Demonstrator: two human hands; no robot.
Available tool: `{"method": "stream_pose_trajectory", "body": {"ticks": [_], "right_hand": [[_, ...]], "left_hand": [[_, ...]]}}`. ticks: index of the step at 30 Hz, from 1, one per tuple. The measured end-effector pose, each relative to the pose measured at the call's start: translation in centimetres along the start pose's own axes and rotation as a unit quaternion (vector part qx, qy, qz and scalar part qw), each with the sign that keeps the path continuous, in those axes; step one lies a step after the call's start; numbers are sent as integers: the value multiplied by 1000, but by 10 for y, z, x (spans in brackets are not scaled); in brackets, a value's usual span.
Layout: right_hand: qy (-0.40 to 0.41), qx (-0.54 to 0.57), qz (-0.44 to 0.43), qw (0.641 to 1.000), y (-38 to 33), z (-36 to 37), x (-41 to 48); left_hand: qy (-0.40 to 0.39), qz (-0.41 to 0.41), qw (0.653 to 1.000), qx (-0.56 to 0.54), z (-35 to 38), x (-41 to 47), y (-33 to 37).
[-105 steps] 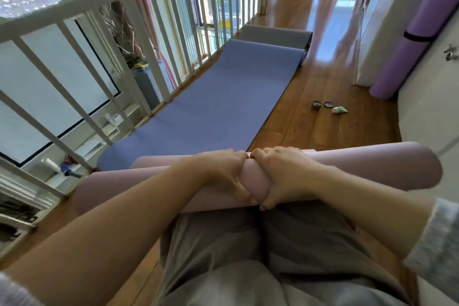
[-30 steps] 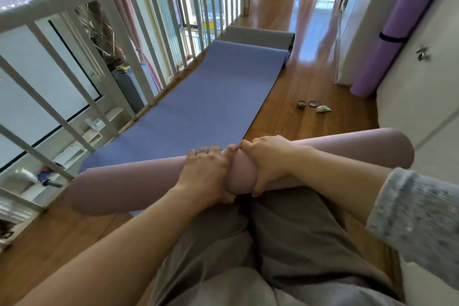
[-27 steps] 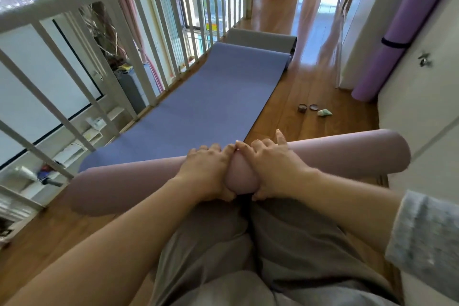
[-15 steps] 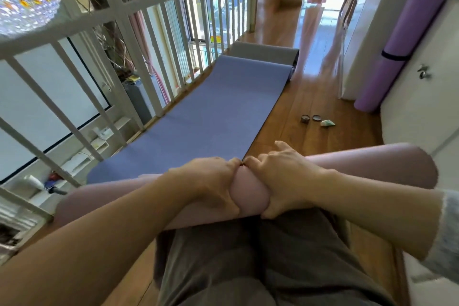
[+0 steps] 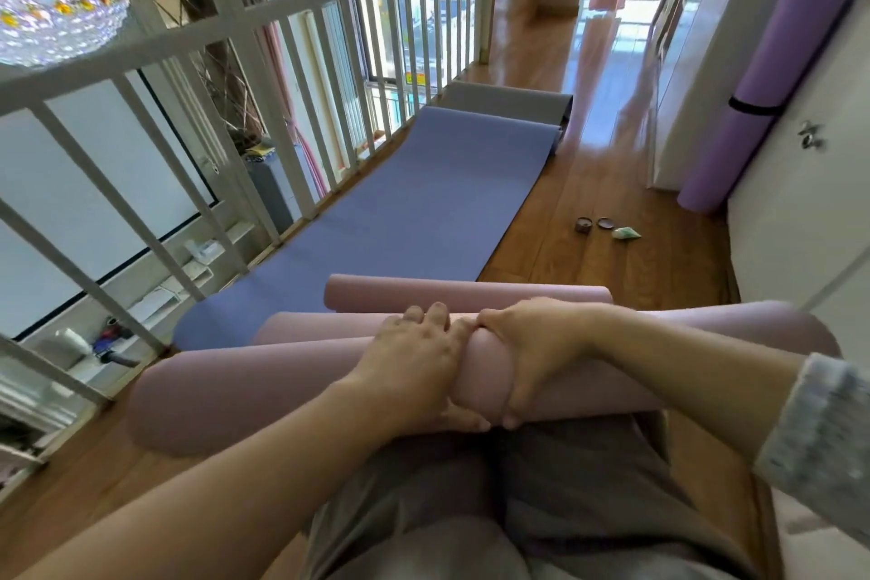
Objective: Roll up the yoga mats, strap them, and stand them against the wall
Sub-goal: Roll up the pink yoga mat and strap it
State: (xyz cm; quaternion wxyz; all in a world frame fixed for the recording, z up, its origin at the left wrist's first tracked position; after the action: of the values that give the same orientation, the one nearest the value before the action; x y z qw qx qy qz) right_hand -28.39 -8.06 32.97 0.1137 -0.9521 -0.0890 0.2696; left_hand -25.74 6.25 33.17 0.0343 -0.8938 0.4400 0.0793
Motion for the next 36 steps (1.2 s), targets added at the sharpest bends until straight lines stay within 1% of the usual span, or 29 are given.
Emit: {"method": "stream_pose_trajectory", "body": {"ticks": [1,2,3,4,5,7,9,11,13,15,17,18,20,21,22,24,25,26,28,29,30,31,33,34,36], "right_hand": [[-30,42,3,999,2,-4,4],[-59,72,7,996,4,-7,7],[-75,83,16,994,6,-8,10],[-74,77,28,994,7,-9,10],[-51,56,38,996,7,-9,8],[38,-25,46,998,0,-4,-3],[119,-100,40,987,-6,8,-11],[127,-109,44,985,-5,11,-8],[101,-98,49,989,1,4,1],[70,-73,47,994,8,-5,10],[24,-30,49,998,16,-11,17],[3,-11,55,998,19,-13,20],[-14,-1,68,998,20,-15,22],[1,-21,74,997,18,-16,19],[34,-66,78,994,14,-15,16],[123,-179,73,974,3,-1,10],[162,-205,70,963,-1,7,8],[189,-207,69,958,-2,12,8],[205,-180,61,960,2,11,13],[202,-169,54,963,6,6,16],[197,-164,50,965,9,1,19],[191,-162,48,967,11,-2,21],[183,-176,42,966,15,-4,24],[179,-185,41,965,16,-2,26],[165,-179,47,969,20,-3,28]], "left_hand": [[4,-5,1000,-7,1,1,-1],[-9,-13,1000,-26,1,5,-4],[-29,-22,998,-48,0,9,-7],[-50,-28,996,-69,-2,14,-11],[-71,-29,993,-92,-3,19,-16],[-121,-20,979,-160,-5,28,-23],[-164,-15,967,-195,-6,34,-28],[-182,-25,968,-172,-7,38,-30],[-154,-46,978,-134,-5,36,-27],[-70,-56,995,-37,3,30,-16],[6,-52,997,52,14,22,-4],[28,-50,996,63,17,21,-3],[31,-44,998,33,14,28,-7],[22,-40,999,9,11,32,-11],[10,-40,999,-12,8,36,-16],[-28,-48,997,-50,3,45,-26],[-53,-50,995,-66,2,48,-31],[-75,-48,993,-83,0,52,-34],[-93,-46,988,-113,-3,57,-40],[-86,-50,989,-112,-3,56,-40],[-59,-55,993,-81,0,54,-38],[-14,-56,998,-25,6,49,-34],[66,-54,993,78,22,39,-23],[80,-57,991,96,26,37,-21],[71,-62,992,81,25,43,-21]]}}
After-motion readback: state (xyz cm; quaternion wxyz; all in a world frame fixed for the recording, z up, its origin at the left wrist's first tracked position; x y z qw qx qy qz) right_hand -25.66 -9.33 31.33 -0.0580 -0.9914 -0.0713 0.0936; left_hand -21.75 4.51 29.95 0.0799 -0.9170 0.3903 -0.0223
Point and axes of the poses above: each hand's wrist, its own x-axis towards the middle knuckle, its own z-axis out of the palm, y = z × x, the point moved 3 cm from there along x, towards the middle knuckle, and after that the axes turned 3 degrees about -z, right-handed, at the moved point
